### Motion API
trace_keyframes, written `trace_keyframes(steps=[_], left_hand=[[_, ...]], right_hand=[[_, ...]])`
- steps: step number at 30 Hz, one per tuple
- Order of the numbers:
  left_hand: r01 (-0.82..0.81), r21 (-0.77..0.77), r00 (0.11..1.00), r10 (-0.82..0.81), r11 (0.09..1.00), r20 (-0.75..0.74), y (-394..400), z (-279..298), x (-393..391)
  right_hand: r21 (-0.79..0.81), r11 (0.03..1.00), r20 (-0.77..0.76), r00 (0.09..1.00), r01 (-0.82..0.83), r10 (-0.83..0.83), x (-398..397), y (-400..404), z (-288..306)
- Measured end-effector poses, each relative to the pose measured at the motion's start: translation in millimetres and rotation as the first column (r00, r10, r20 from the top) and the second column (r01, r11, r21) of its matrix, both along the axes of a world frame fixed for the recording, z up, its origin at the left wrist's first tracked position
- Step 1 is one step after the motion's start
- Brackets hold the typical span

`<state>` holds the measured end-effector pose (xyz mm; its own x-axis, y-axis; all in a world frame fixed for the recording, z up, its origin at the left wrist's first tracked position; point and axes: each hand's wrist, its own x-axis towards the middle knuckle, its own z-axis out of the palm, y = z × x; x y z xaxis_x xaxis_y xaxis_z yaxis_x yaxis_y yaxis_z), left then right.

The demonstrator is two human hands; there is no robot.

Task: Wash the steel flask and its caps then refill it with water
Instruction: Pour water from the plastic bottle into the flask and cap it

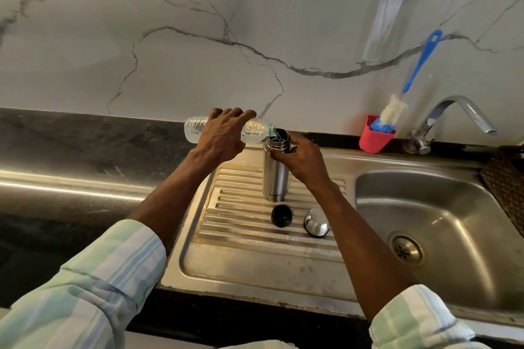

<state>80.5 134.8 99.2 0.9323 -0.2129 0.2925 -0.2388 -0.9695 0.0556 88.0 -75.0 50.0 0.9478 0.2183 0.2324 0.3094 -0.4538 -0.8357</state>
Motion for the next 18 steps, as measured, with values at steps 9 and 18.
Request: trace_keyframes(steps=[9, 18], left_hand=[[0.001, 0.031, 1.0, -0.001, 1.0, -0.003, 0.4, 2.8, 2.0], [-0.008, 0.056, 1.0, 0.009, 0.998, -0.014, -1.2, 6.1, 2.4]], right_hand=[[-0.021, 1.0, -0.006, 1.0, 0.006, -0.006, 1.6, -0.5, 0.4], [-0.012, 1.0, -0.031, 0.999, 0.007, -0.007, 2.2, -1.0, -0.2]])
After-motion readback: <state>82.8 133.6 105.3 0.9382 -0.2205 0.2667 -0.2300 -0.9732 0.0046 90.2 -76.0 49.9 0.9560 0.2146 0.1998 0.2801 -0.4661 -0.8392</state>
